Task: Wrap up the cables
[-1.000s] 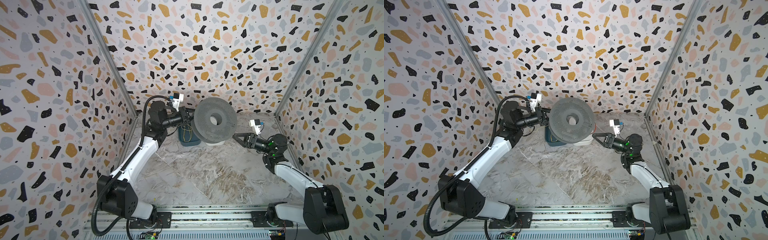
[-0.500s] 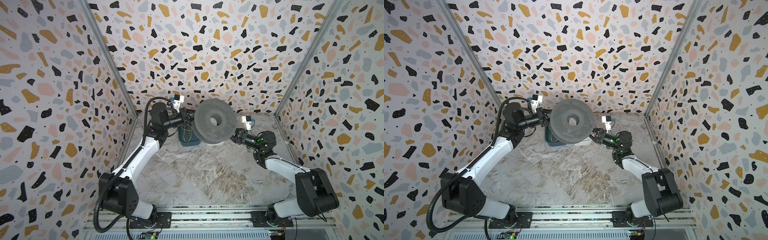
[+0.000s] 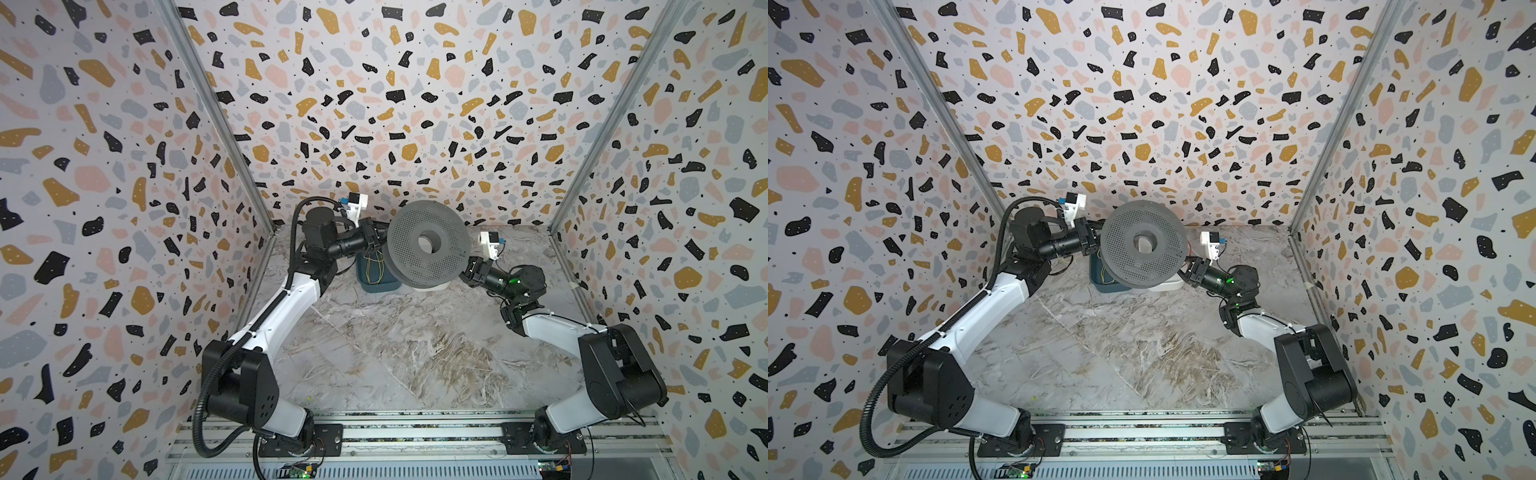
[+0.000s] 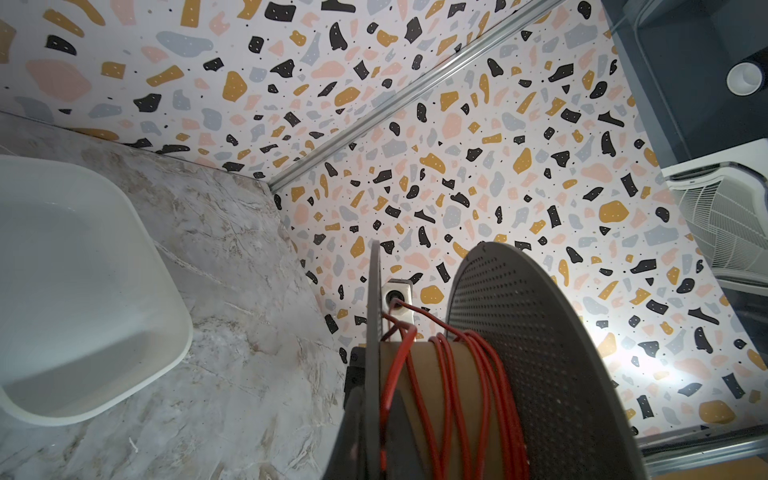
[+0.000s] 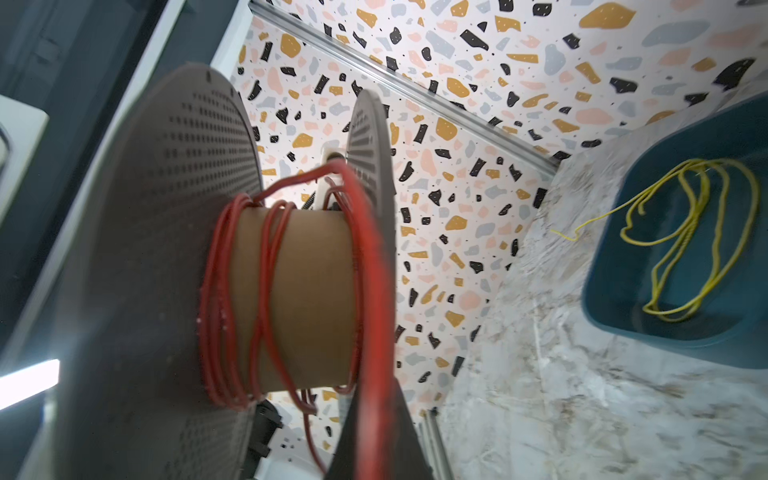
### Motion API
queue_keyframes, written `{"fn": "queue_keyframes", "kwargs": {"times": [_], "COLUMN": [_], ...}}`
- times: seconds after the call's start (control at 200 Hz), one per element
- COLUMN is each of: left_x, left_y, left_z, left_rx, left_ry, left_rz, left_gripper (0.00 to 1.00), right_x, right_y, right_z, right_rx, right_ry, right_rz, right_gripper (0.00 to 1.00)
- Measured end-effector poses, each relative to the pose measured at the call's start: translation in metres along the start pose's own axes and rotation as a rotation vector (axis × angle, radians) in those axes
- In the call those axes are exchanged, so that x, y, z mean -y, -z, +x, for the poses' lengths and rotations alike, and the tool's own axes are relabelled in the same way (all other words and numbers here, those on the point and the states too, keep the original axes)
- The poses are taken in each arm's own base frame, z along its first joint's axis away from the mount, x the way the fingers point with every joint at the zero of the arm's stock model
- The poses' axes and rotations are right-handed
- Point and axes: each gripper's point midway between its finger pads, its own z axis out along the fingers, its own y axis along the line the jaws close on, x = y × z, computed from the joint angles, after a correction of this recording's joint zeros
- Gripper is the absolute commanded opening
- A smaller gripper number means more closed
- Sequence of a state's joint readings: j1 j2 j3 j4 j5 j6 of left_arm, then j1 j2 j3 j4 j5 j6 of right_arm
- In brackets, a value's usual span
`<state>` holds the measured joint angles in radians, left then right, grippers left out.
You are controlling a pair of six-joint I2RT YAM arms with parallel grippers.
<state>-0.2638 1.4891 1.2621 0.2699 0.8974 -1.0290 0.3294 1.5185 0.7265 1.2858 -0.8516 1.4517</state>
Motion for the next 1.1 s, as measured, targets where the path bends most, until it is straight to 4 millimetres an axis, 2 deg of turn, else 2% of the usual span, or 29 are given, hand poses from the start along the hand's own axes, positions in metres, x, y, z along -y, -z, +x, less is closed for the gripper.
{"fn": "queue_keyframes", "kwargs": {"times": [0.04, 0.14, 0.225, 0.406, 0.491, 0.836, 1.101], "left_x": [-0.003, -0.012, -0.024, -0.044, -0.054, -0.085, -0.099], "left_y": [0.001, 0.002, 0.005, 0.008, 0.011, 0.020, 0.038], "left_z": [0.000, 0.003, 0.007, 0.016, 0.020, 0.046, 0.050], "left_rx": [-0.002, -0.013, -0.021, -0.041, -0.045, -0.081, -0.070], "left_ry": [-0.006, -0.012, 0.011, 0.033, 0.042, 0.085, 0.081], "left_rz": [-0.011, -0.040, -0.087, -0.146, -0.172, -0.237, -0.306], "left_gripper": [0.01, 0.11, 0.15, 0.25, 0.34, 0.41, 0.42], "right_x": [-0.001, 0.006, 0.011, 0.024, 0.033, 0.076, 0.087], "right_y": [0.000, 0.000, 0.002, 0.014, 0.020, 0.044, 0.055], "right_z": [0.000, 0.002, 0.004, 0.004, 0.001, 0.013, 0.035], "right_rx": [0.000, -0.006, -0.012, -0.003, 0.011, 0.038, -0.004], "right_ry": [-0.009, -0.034, -0.043, -0.063, -0.084, -0.229, -0.267], "right_rz": [-0.002, 0.009, 0.014, 0.034, 0.056, 0.135, 0.167], "right_gripper": [0.00, 0.00, 0.00, 0.00, 0.00, 0.00, 0.00]}}
